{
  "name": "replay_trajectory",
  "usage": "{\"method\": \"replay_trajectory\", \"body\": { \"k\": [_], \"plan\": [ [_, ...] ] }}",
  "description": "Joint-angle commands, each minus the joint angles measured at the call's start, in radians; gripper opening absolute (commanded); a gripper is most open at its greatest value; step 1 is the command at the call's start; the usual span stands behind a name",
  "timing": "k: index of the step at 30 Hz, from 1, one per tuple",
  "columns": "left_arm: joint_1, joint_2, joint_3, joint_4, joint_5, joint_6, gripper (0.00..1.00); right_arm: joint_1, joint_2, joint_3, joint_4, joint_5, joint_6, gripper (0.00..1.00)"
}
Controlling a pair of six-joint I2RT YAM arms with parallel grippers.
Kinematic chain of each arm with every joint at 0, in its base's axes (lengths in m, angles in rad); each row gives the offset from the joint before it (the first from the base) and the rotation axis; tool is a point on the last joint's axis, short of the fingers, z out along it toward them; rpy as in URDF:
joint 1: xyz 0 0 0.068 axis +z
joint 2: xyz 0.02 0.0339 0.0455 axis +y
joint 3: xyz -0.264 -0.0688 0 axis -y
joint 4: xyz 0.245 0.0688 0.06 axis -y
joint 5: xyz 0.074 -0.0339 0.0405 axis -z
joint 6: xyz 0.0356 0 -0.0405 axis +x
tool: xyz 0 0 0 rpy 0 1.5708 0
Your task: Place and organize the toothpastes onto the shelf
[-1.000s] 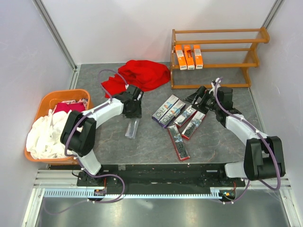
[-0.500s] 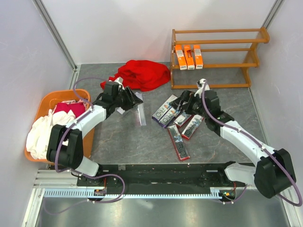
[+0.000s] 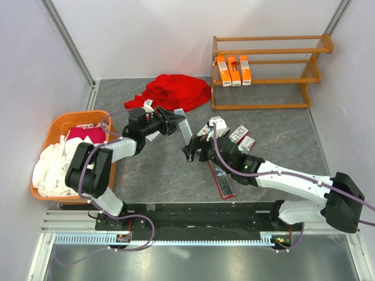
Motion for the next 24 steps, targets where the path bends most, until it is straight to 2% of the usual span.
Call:
{"method": "replay_trajectory", "body": {
  "k": [1,4,8,17,21,24],
  "plan": [
    [0.006,0.054,-0.034,0.323,0.083,-0.237,0.49,0.053,0.012,0.04,0.094,0.207,-0.077,0.96],
    [0.006,0.062,-0.054,0.366,0.083,-0.263,0.49,0.061,0.039,0.044,0.102,0.233,-0.085,0.91],
    [0.004,0.061,-0.057,0.379,0.084,-0.271,0.49,0.068,0.094,0.067,0.08,0.276,-0.111,0.89],
    [0.004,0.077,-0.055,0.411,0.104,-0.286,0.49,0.07,0.127,0.037,0.16,0.247,-0.123,0.78],
    [0.004,0.093,-0.06,0.448,0.112,-0.301,0.49,0.073,0.134,0.036,0.172,0.255,-0.134,0.69],
    [0.003,0.1,-0.063,0.483,0.115,-0.32,0.5,0.073,0.15,0.039,0.177,0.253,-0.134,0.57]
  ]
}}
